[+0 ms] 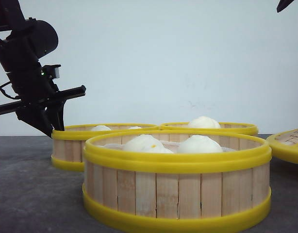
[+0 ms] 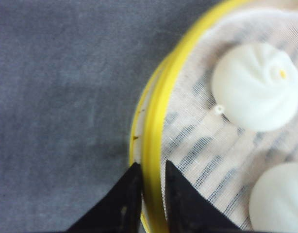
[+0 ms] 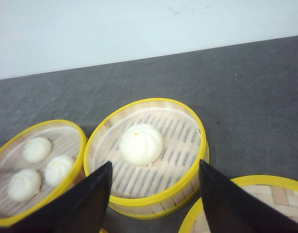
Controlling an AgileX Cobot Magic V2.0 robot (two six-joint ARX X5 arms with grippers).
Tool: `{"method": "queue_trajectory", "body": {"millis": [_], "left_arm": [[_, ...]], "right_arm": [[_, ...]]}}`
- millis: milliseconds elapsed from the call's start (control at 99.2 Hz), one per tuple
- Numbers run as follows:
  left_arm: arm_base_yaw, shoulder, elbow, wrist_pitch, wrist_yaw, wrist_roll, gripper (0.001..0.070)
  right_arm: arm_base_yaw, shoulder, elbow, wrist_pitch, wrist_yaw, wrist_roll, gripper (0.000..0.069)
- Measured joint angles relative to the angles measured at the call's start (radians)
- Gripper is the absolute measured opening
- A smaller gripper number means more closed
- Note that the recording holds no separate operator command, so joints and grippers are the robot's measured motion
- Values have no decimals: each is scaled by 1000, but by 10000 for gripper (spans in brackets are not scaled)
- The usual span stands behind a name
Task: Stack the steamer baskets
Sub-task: 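Close the left gripper on the basket's yellow rim, then lift the basket with the left gripper and carry it over the front basket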
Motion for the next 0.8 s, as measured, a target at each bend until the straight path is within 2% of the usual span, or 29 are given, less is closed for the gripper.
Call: {"method": "queue_trajectory", "body": {"millis": [262, 494, 545, 645, 797], "left_arm": [[13, 12, 45, -50, 1, -2, 35], [75, -76, 92, -105, 24, 2, 32], [91, -113, 106, -121, 39, 2, 32], [116, -211, 134, -154, 103, 2, 32], [98, -345, 136, -252, 209, 19, 32]], "right_arm": [[0, 0, 0, 0, 0, 0, 342], [0, 0, 0, 0, 0, -2, 342], [0, -3, 0, -1, 0, -4, 342], [0, -18, 0, -1, 0, -7, 342], [0, -64, 6, -16, 0, -11, 342]]}}
